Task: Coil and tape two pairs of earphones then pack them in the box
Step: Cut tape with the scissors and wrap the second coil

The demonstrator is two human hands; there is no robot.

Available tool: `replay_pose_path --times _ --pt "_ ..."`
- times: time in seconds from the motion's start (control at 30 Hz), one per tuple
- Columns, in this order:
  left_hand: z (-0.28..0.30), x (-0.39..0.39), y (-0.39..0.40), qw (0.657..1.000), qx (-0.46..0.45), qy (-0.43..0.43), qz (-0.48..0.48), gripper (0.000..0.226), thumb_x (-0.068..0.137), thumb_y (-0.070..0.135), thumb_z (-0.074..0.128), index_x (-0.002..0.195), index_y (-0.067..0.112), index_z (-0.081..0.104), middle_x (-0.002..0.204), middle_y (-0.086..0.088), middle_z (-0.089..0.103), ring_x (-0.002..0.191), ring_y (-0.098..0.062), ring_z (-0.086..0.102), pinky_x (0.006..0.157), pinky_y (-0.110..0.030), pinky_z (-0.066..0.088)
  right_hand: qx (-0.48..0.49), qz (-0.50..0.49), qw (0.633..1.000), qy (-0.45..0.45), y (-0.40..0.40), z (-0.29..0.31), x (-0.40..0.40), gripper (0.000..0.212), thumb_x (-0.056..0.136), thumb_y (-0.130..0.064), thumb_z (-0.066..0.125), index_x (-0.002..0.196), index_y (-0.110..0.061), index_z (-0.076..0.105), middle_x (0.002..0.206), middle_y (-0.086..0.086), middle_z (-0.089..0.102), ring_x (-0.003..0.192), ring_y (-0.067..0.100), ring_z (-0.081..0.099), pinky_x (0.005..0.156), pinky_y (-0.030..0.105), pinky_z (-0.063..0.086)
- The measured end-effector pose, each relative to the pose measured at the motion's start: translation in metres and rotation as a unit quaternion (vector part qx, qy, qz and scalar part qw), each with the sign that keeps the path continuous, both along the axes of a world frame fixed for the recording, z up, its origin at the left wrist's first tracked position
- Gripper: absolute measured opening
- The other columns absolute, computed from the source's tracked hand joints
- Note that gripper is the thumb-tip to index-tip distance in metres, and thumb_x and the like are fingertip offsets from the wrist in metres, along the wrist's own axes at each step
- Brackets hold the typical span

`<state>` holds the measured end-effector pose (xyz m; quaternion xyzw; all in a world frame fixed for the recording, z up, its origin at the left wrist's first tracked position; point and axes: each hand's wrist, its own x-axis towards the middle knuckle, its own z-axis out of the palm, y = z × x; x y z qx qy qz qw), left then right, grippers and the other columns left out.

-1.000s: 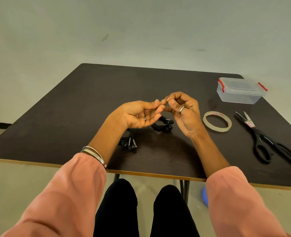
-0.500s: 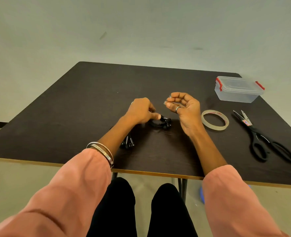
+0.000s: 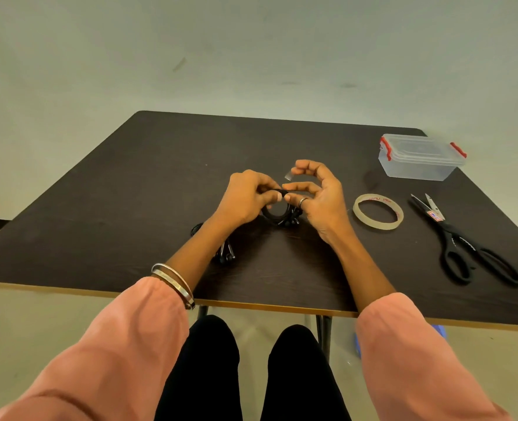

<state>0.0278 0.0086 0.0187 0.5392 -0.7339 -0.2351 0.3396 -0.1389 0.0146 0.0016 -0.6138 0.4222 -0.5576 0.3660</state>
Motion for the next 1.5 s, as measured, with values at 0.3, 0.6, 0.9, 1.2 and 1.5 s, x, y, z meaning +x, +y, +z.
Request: replay_pose_path --times 0.3,0.6,0.9,1.2,1.5 --pt "0.009 0.007 0.009 0.926 0.230 0.298 -0.034 0.015 0.089 0.000 0.062 0.098 0.005 0.073 0.080 -0.009 0.072 0.072 -0.016 0.064 0.074 -0.036 0.058 -0.062 0.003 0.997 0.055 0.005 0.001 0.002 0.054 0.076 0.013 0.068 0.119 -0.016 0.053 0.117 0.005 0.059 0.094 0.015 0.069 0.080 0.032 0.058" --pt "0.007 0.002 0.007 0.910 0.241 0.338 0.009 0.013 0.087 0.001 0.065 0.097 0.004 0.072 0.080 -0.008 0.072 0.071 -0.016 0.067 0.063 -0.033 0.061 -0.040 0.043 0.997 -0.040 0.009 0.007 -0.004 0.025 0.082 0.001 0.069 0.104 -0.011 0.066 0.098 0.005 0.072 0.096 0.018 0.069 0.081 0.024 0.054" --pt "0.008 0.002 0.008 0.920 0.216 0.326 -0.038 0.013 0.084 0.000 0.066 0.093 0.005 0.074 0.079 -0.008 0.074 0.070 -0.015 0.067 0.068 -0.029 0.060 -0.046 0.024 0.998 0.019 0.005 0.004 -0.003 0.026 0.079 0.002 0.072 0.099 -0.014 0.066 0.090 0.001 0.071 0.086 0.014 0.070 0.075 0.021 0.055" --pt "0.009 -0.001 0.011 0.948 0.163 0.272 -0.037 0.012 0.080 0.006 0.074 0.091 0.001 0.075 0.081 -0.013 0.074 0.067 -0.016 0.065 0.071 -0.031 0.057 -0.061 -0.001 0.997 0.049 0.005 0.003 -0.003 0.028 0.076 0.001 0.075 0.099 -0.012 0.065 0.092 0.006 0.069 0.087 0.020 0.068 0.075 0.033 0.059" --pt "0.001 -0.006 0.012 0.986 0.039 0.159 -0.010 0.014 0.082 0.006 0.072 0.096 0.009 0.076 0.083 -0.006 0.074 0.072 -0.011 0.068 0.077 -0.025 0.056 0.040 -0.014 0.998 -0.055 0.005 0.005 -0.005 0.012 0.085 -0.004 0.068 0.094 -0.011 0.069 0.088 0.012 0.073 0.083 0.027 0.072 0.074 0.045 0.059"
